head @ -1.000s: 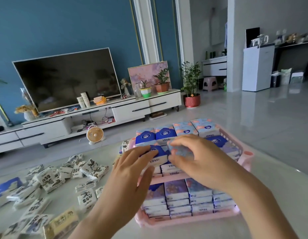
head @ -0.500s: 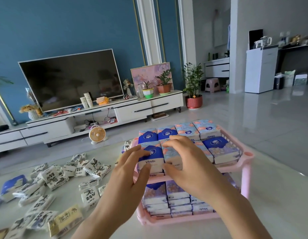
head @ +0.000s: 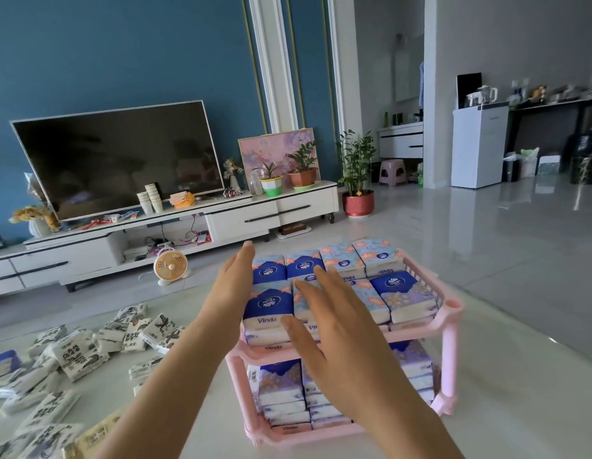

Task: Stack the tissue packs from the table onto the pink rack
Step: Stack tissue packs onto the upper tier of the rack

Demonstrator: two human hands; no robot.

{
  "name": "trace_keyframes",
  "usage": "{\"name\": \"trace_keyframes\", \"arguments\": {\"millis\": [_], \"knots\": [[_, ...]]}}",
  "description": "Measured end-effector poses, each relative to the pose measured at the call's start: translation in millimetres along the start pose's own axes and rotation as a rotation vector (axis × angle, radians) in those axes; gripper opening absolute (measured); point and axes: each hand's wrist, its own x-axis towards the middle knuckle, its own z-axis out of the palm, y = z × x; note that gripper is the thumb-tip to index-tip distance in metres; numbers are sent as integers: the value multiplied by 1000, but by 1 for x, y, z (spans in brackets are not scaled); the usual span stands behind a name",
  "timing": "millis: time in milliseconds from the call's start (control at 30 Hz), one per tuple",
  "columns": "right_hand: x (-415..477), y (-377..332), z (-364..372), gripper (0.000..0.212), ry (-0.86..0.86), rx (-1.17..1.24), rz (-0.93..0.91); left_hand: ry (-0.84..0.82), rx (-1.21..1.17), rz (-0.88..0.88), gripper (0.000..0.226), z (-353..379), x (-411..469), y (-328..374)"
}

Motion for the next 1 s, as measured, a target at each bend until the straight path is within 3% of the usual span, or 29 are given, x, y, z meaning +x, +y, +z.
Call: {"name": "trace_keyframes", "arguments": {"millis": [100,200,300,600,700,800,867,933,1000], "knots": [[0,2,8,64,43,-18,25,-25,40,-120,53,2,10,-6],[4,4,17,65,143,-40,24,-41,31,-161,48,-3,16,-12],[7,4,19,79,110,11,-6,-54,49,-184,41,-6,17,-14],[12,1,7,74,44,19,-26,-87,35,-188,44,-9,10,-10],[12,2,4,50,60,104,-12,-110,40,-126,45,-11,4,-10],[11,6,1,47,123,187,12,-79,9,-34,44,-8,-6,-5],[11,11,-1,47,201,239,21,11,76,137,31,-11,-11,-8],[9,17,-2,43,270,277,30,45,136,313,35,-21,-19,-17],[5,21,-3,38,342,318,15,82,179,379,27,-32,-26,-28]]}}
